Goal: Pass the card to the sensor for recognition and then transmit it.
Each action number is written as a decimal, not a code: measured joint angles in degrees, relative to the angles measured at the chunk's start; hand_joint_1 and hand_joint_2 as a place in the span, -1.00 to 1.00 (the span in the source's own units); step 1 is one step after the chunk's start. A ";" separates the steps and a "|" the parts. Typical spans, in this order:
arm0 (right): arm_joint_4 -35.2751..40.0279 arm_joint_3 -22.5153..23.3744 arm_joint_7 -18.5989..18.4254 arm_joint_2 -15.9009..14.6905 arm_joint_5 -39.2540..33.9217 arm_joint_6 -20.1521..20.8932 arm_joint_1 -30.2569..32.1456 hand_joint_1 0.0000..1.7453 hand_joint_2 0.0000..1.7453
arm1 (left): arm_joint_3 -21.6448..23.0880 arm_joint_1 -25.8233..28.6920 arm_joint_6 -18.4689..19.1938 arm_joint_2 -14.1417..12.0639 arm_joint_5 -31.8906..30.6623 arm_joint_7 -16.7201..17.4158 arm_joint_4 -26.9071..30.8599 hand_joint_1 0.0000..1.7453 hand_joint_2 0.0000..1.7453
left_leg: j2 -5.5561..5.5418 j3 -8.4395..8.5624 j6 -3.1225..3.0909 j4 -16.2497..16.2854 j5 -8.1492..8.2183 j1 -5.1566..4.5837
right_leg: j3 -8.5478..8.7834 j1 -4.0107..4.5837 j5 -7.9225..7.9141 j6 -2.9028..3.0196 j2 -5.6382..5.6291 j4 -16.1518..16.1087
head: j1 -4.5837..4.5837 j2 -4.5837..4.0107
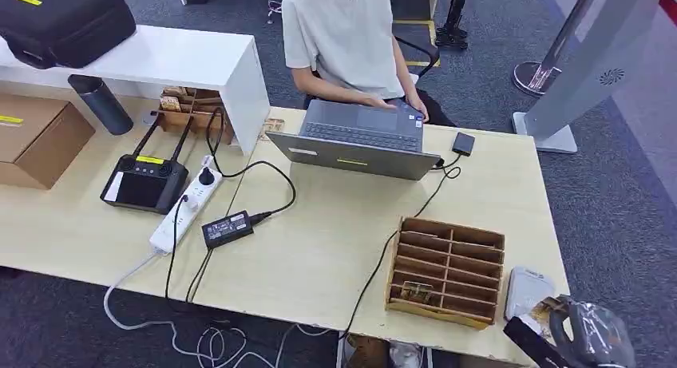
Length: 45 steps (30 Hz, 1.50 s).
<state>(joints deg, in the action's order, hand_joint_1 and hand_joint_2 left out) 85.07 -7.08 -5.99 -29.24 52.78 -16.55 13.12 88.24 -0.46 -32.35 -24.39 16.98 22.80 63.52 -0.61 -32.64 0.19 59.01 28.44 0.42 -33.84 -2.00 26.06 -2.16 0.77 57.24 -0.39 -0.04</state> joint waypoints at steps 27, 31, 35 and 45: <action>9.50 1.33 5.68 -4.28 3.72 0.04 -12.69 1.00 1.00 | 0.00 -0.42 1.79 0.02 0.00 0.00 -0.59 -1.00 1.00 | 0.25 0.00 -0.01 0.00 -0.01 -0.08 | 0.00 -0.05 -0.04 -0.03 -0.18 0.03 | 0.00 0.00; 11.65 1.33 6.69 -6.30 3.58 0.92 -19.57 1.00 1.00 | 0.00 -0.66 2.62 0.09 0.00 0.00 -0.92 -1.00 1.00 | 0.23 0.03 -0.03 0.01 -0.03 -0.11 | 0.01 -0.06 -0.05 -0.03 -0.17 0.03 | 0.00 0.00; 12.02 0.31 7.59 -7.50 3.65 1.95 -26.33 1.00 1.00 | 0.00 -0.81 3.37 0.20 -0.04 0.00 -1.29 -1.00 1.00 | 0.23 0.01 -0.03 0.01 -0.03 -0.12 | 0.02 -0.08 -0.06 -0.04 -0.17 0.05 | -0.02 0.00; 2.90 -12.60 8.22 -5.66 8.11 6.27 -46.22 1.00 1.00 | 0.00 -2.46 8.64 1.68 -3.45 -0.02 -5.45 -1.00 1.00 | 0.19 0.03 -0.10 0.00 -0.12 -0.26 | 0.05 -0.23 -0.08 -0.06 -0.17 0.16 | 0.00 0.00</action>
<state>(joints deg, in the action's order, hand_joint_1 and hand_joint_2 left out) 87.97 -19.68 2.23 -34.90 60.90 -10.27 -33.10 88.24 -2.92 -23.71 -22.71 13.53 22.78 58.07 -0.42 -32.62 0.09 59.01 28.32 0.16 -33.79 -2.23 25.98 -2.22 0.61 57.41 -0.39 -0.04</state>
